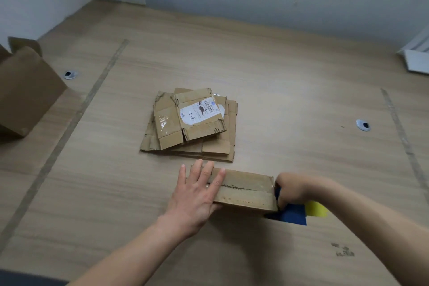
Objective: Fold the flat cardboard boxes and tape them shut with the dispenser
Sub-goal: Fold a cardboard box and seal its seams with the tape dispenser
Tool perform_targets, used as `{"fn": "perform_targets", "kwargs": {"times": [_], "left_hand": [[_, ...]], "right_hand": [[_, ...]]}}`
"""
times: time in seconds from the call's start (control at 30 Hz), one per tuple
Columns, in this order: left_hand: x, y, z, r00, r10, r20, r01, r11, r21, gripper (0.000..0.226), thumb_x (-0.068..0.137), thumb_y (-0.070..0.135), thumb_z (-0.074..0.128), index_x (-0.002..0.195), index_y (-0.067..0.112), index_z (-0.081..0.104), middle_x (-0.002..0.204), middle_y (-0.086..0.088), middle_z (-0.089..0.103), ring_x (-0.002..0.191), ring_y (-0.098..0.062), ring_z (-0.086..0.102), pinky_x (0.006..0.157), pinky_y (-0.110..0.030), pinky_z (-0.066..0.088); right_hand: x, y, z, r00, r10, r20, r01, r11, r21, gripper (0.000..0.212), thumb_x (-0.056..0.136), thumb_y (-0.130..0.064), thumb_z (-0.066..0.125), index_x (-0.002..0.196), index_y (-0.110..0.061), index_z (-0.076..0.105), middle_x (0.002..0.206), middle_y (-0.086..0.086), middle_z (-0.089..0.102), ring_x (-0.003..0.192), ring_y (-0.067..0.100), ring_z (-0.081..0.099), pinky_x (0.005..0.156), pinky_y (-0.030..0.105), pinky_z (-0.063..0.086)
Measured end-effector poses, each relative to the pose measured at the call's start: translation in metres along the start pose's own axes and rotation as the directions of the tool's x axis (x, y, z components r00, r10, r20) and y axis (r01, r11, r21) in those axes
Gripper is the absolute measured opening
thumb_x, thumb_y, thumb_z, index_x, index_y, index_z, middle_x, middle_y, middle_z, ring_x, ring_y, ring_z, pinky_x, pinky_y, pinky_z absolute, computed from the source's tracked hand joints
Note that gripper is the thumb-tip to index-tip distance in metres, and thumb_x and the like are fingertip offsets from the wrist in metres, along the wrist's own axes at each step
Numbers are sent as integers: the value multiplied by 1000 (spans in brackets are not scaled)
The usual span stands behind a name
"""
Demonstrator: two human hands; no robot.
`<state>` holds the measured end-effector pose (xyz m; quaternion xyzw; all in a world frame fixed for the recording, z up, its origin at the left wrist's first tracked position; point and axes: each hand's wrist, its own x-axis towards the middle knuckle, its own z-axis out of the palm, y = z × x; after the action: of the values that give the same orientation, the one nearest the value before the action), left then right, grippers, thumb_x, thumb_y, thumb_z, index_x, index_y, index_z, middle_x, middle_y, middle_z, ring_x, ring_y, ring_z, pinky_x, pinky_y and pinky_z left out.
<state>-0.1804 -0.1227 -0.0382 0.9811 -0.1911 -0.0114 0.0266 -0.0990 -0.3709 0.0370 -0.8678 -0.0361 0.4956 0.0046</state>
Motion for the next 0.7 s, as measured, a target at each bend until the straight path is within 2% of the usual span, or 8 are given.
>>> {"fn": "perform_targets", "kwargs": {"times": [0.13, 0.2, 0.27, 0.33, 0.4, 0.53, 0.63, 0.7], "left_hand": [[-1, 8, -12, 994, -70, 86, 72, 997, -26, 93, 74, 67, 65, 148, 20, 34, 137, -16, 47, 124, -38, 38, 100, -63, 38], [-5, 19, -25, 981, -131, 144, 135, 991, -18, 89, 83, 70, 48, 153, 23, 18, 140, -13, 36, 122, -35, 34, 104, -57, 30], [-10, 32, -35, 954, -198, 226, 210, 977, -28, 90, 84, 78, 39, 152, 26, 9, 137, -8, 30, 119, -30, 33, 98, -49, 30], [-12, 44, -47, 935, -241, 261, 261, 964, -47, 94, 77, 86, 38, 146, 27, 15, 131, -4, 33, 114, -28, 38, 91, -44, 35], [-12, 52, -53, 914, -259, 314, 299, 950, -87, 101, 69, 91, 41, 142, 26, 18, 126, -2, 33, 111, -27, 44, 89, -43, 39], [-14, 62, -53, 870, -225, 439, 345, 914, -215, 120, 61, 93, 50, 149, 30, -1, 129, -2, 27, 112, -29, 53, 90, -42, 44], [-15, 59, -53, 894, -189, 405, 312, 913, -263, 116, 66, 90, 49, 151, 32, -5, 132, -1, 26, 116, -27, 50, 92, -42, 44], [-14, 51, -47, 965, -150, 217, 222, 905, -363, 96, 77, 79, 46, 151, 28, 12, 131, 1, 32, 116, -23, 47, 93, -37, 45]], "right_hand": [[-16, 39, 0, 993, 86, -74, -69, 974, 214, 35, 78, -30, 80, 107, -19, 65, 104, 0, 71, 94, 17, 67, 81, 33, 57], [-32, 63, -6, 984, 118, -135, -69, 944, 324, 32, 80, -27, 80, 107, -18, 67, 99, 2, 72, 90, 18, 69, 81, 36, 57], [-52, 84, -12, 969, 145, -197, -39, 887, 461, 27, 81, -22, 81, 105, -17, 69, 94, 4, 75, 86, 21, 72, 78, 38, 57], [-74, 98, -15, 958, 154, -243, 13, 820, 572, 23, 83, -17, 81, 105, -18, 71, 91, 5, 78, 83, 24, 74, 77, 40, 58], [-93, 103, -16, 954, 127, -272, 82, 762, 642, 23, 86, -14, 78, 107, -22, 72, 94, 6, 78, 86, 26, 75, 85, 44, 59], [-114, 92, -17, 945, 34, -325, 219, 671, 708, 30, 88, -12, 75, 114, -25, 73, 104, 7, 77, 98, 31, 73, 98, 54, 53], [-124, 75, -17, 937, -49, -345, 298, 623, 723, 40, 83, -16, 82, 120, -28, 72, 110, 6, 76, 103, 31, 72, 99, 53, 53], [-130, 65, -17, 927, -96, -361, 345, 590, 730, 49, 72, -27, 83, 120, -29, 72, 112, 8, 75, 105, 33, 71, 99, 53, 52]]}}
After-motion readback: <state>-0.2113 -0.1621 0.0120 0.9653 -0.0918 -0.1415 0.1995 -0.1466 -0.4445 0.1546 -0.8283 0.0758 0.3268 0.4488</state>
